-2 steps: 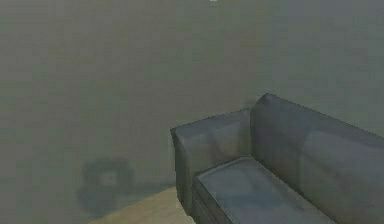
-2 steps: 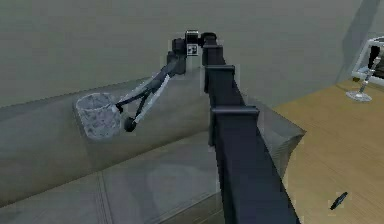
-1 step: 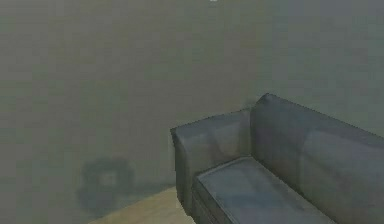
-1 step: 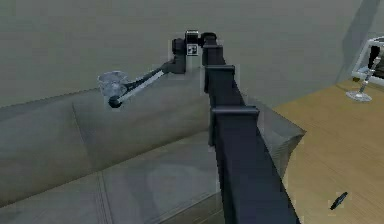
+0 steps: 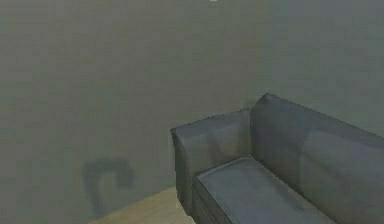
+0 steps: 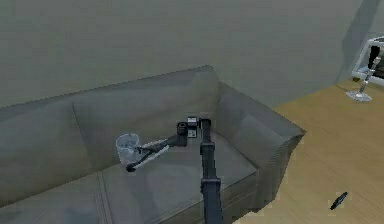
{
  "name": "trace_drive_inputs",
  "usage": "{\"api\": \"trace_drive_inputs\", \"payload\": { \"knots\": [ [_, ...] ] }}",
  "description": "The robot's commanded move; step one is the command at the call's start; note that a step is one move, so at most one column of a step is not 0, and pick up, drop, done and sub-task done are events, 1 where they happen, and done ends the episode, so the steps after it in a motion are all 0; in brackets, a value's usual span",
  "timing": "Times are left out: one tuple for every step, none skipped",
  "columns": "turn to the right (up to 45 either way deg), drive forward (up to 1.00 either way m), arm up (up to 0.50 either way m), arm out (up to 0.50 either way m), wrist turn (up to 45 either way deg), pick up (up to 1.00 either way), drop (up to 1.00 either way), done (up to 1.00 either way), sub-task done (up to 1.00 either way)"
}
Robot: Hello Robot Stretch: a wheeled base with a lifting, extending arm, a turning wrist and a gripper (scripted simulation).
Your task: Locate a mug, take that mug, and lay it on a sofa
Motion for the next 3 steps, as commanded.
{"api": "trace_drive_inputs", "payload": {
  "knots": [
    [0.0,0.0,-0.32,0.0,0.0,0.0,0.0,0.0,0.0],
    [0.0,0.0,0.0,0.0,0.0,0.0,1.0,0.0,0.0],
    [0.0,0.0,0.1,0.0,0.0,0.0,0.0,0.0,0.0]
  ]
}}
